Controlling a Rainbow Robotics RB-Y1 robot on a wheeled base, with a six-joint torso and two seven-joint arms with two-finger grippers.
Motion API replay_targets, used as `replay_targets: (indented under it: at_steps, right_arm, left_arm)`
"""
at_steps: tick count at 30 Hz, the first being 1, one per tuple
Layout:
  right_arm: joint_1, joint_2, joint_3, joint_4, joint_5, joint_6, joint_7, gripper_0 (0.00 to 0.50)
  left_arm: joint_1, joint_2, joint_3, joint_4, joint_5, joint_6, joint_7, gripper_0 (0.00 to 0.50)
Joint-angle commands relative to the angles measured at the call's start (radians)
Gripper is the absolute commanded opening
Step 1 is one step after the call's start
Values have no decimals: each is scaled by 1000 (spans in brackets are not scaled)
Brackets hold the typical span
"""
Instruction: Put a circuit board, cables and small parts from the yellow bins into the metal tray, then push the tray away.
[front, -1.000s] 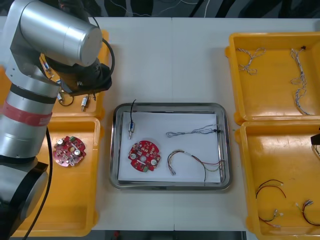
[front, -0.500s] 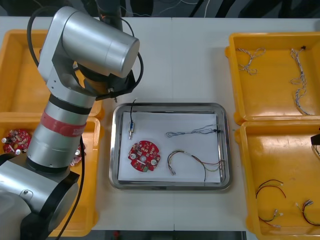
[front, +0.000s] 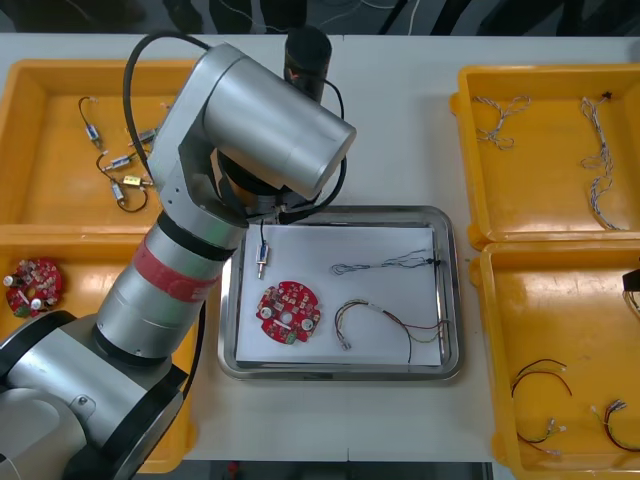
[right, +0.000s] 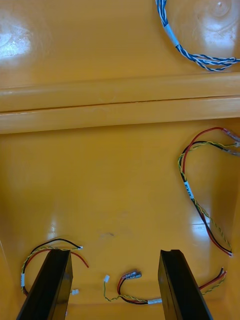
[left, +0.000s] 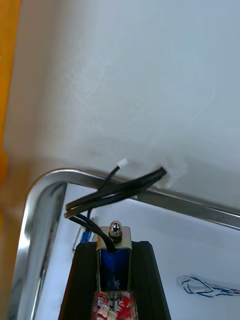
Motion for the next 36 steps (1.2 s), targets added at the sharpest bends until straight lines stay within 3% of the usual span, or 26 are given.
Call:
replay_targets:
  at_steps: [1, 8, 13, 22, 29, 31, 32, 34, 36]
  right_arm:
    - [11, -26, -35, -31, 1, 8, -44, 500]
    - [10, -26, -35, -31, 4, 11, -44, 500]
    - [10, -26, -35, -31, 2, 11, -47, 500]
    - [11, -26, -37, -31, 2, 13, -48, 500]
    - [11, -26, -39, -31, -1, 13, -50, 500]
    - [11, -26, -37, -31, -1, 13, -50, 500]
    - [10, -26, -37, -31, -1, 13, -50, 500]
    - [11, -26, -37, -31, -2, 13, -50, 500]
    - [10, -26, -39, -31, -2, 13, -50, 500]
  left_arm:
    - [60, -26, -71, -39, 10, 9, 81, 0]
    - [129, -5, -135, -39, 10, -32, 95, 0]
    - [129, -5, -145, -25, 20, -43, 110, 0]
    - [129, -6, -148, 79, -1, -181, 128, 0]
    - [128, -3, -148, 79, 2, -187, 136, 15]
    - [128, -1, -148, 79, 0, -190, 139, 257]
    - [128, -1, -148, 79, 0, -192, 141, 301]
    - [128, -1, -148, 79, 0, -193, 145, 444]
    - [128, 0, -148, 76, -4, -195, 148, 500]
